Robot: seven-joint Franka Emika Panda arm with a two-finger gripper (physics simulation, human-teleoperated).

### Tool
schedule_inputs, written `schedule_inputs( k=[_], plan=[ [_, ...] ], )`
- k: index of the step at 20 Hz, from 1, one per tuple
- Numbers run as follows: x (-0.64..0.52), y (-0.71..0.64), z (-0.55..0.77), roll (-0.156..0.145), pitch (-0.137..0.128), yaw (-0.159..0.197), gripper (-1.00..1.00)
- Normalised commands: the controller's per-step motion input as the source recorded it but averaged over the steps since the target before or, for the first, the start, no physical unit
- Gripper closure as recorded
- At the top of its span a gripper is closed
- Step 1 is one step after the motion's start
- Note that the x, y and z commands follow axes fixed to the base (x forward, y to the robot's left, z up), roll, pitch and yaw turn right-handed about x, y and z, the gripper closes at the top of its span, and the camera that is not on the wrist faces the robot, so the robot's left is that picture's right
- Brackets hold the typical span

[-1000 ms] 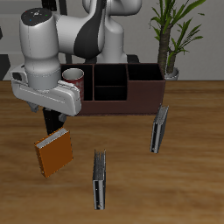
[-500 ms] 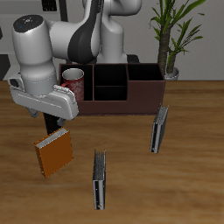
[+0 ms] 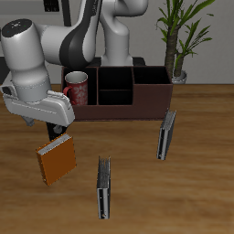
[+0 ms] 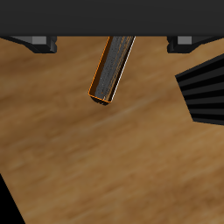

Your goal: Place the red mug into the back desk caddy's left compartment and place the orange book into the back desk caddy's front compartment

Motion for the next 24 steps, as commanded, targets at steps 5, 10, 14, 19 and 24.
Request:
schedule_inputs(
  k=[5, 10, 14, 19, 24],
  plan=[
    [0.04, -0.16, -0.08, -0.095, -0.011, 0.019, -1.0],
    [0.03, -0.07, -0.15, -0.053, 0.002, -0.021, -1.0],
    [-0.05, 0.13, -0.2, 0.015, -0.004, -0.009, -1.0],
    [-0.08, 0.09, -0.14, 0.006, -0.016, -0.037, -1.0],
    [0.01, -0.03, -0.18, -0.007, -0.002, -0.038, -1.0]
  ],
)
